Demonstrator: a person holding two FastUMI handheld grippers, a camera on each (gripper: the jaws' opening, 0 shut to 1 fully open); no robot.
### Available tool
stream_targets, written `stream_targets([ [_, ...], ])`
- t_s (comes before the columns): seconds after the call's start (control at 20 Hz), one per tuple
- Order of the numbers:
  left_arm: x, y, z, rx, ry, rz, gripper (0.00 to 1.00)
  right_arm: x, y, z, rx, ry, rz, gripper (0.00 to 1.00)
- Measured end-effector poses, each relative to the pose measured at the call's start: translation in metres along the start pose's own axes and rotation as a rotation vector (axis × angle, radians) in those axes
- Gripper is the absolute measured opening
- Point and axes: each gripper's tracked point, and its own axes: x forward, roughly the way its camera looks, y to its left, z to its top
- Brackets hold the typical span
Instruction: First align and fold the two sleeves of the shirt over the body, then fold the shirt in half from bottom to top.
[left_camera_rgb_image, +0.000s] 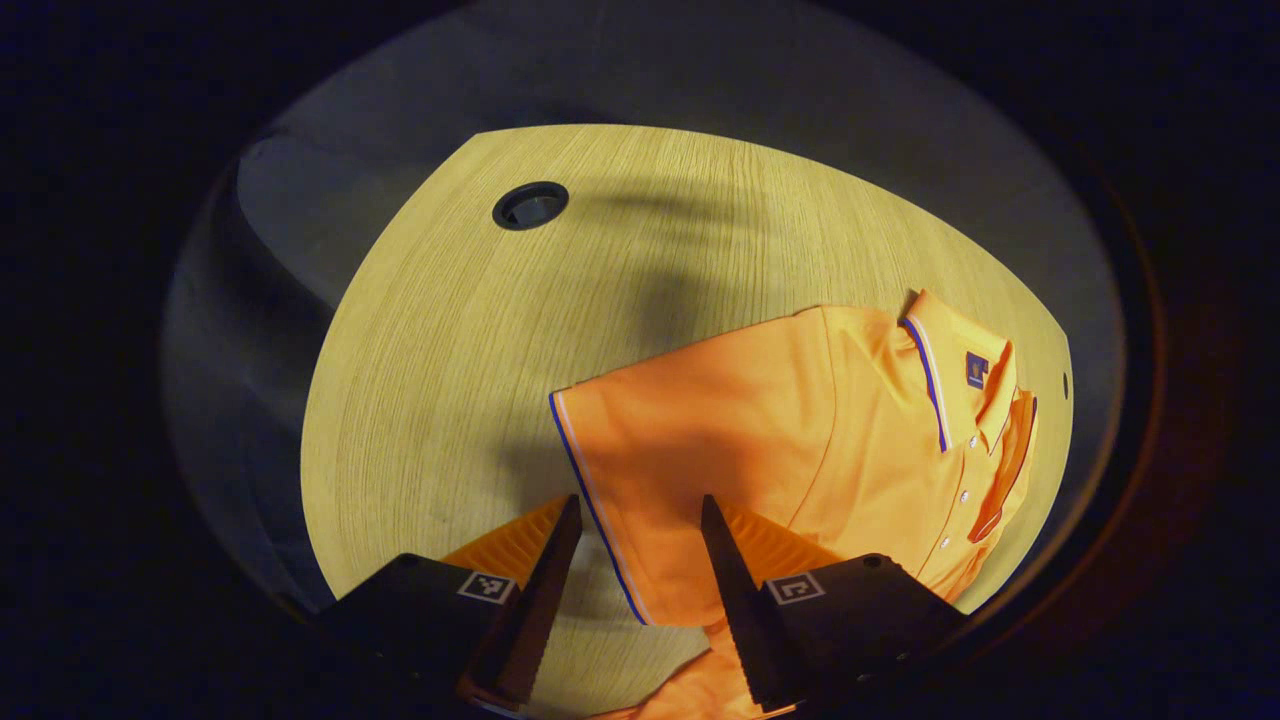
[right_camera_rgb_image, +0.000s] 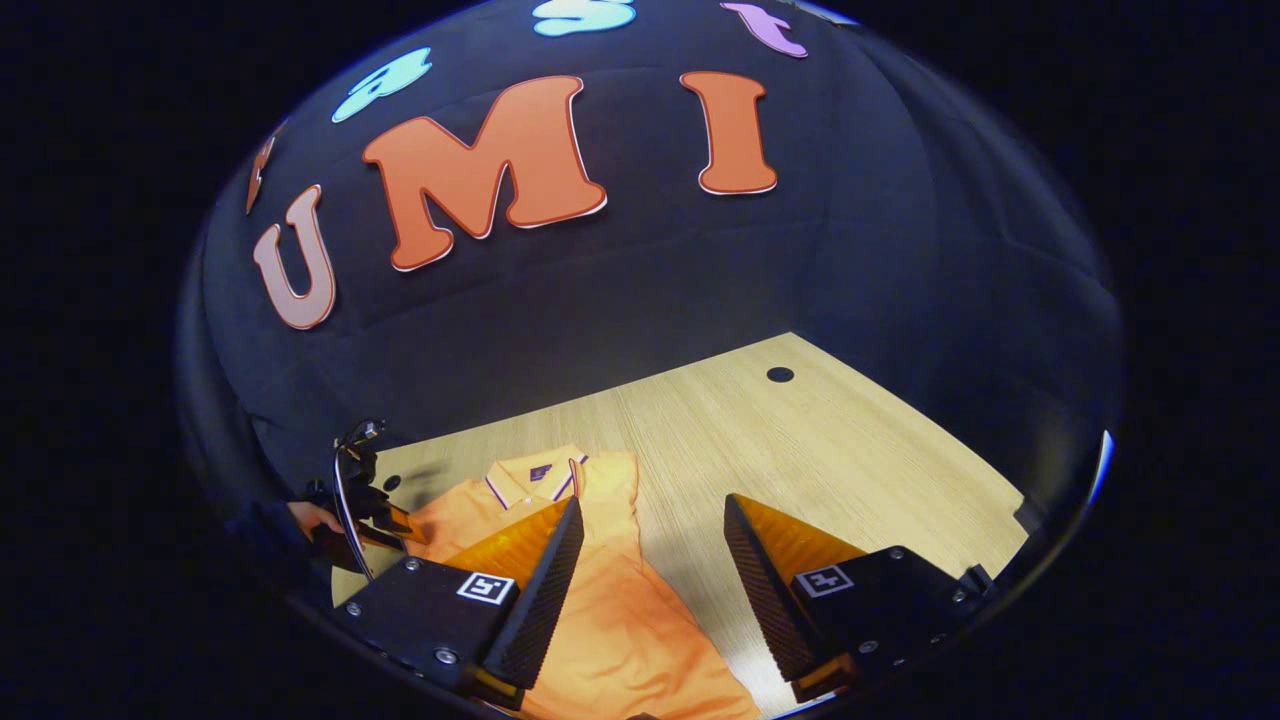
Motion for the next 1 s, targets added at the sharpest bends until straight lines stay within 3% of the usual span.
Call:
stream_targets([
  [0.05,0.001,-0.001,0.0,0.013,-0.013,-0.01,0.75,-0.002,-0.002,-0.001,-0.002,-0.001,-0.006,0.87],
  [0.15,-0.002,-0.008,0.005,0.021,-0.025,-0.05,0.36,-0.006,-0.009,-0.005,-0.001,-0.003,-0.012,0.87],
  [0.25,-0.006,-0.016,0.007,0.053,-0.058,-0.107,0.13,-0.009,-0.015,-0.008,0.006,0.0,-0.014,0.87],
  [0.6,-0.05,-0.057,0.041,0.168,-0.284,-0.241,0.13,-0.016,-0.027,-0.015,0.018,-0.008,-0.027,0.87],
  [1.0,-0.066,-0.13,0.031,0.303,-0.3,-0.349,0.13,-0.025,-0.027,-0.035,0.02,0.028,-0.026,0.87],
])
